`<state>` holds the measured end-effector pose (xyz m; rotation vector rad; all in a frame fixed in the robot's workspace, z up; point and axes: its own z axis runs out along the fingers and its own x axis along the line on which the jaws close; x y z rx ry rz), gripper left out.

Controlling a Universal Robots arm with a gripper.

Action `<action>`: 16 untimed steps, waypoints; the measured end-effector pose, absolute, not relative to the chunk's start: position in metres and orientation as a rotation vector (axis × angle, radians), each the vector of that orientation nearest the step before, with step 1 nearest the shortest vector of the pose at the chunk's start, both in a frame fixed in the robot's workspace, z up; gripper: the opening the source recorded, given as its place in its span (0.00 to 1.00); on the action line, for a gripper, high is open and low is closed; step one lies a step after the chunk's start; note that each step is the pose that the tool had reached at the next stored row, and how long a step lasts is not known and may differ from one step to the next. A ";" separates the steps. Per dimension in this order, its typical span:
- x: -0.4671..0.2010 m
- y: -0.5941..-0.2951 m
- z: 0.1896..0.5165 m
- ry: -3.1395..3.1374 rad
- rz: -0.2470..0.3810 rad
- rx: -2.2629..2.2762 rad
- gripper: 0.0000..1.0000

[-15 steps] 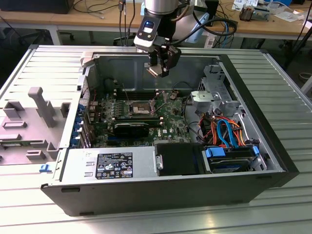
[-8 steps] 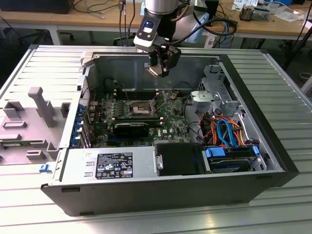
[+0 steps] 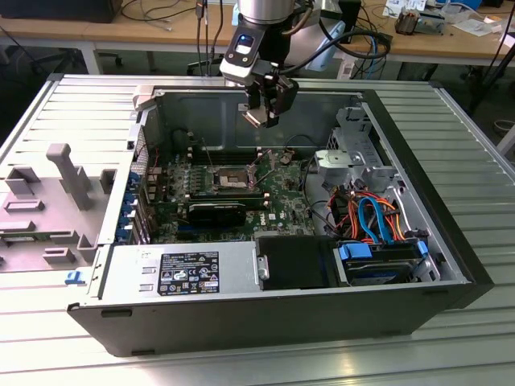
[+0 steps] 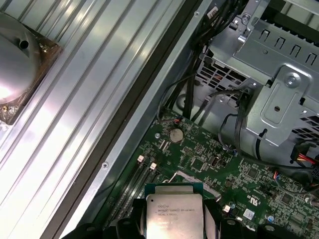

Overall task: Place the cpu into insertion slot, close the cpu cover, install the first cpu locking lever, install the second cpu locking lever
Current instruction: 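Place the cpu into insertion slot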

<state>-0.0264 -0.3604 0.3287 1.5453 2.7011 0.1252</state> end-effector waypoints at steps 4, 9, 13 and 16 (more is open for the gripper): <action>-0.026 -0.360 0.329 2.697 0.125 1.553 0.55; -0.026 -0.360 0.329 2.693 0.125 1.559 0.55; -0.026 -0.360 0.329 2.688 0.125 1.566 0.55; -0.026 -0.360 0.329 2.686 0.124 1.570 0.55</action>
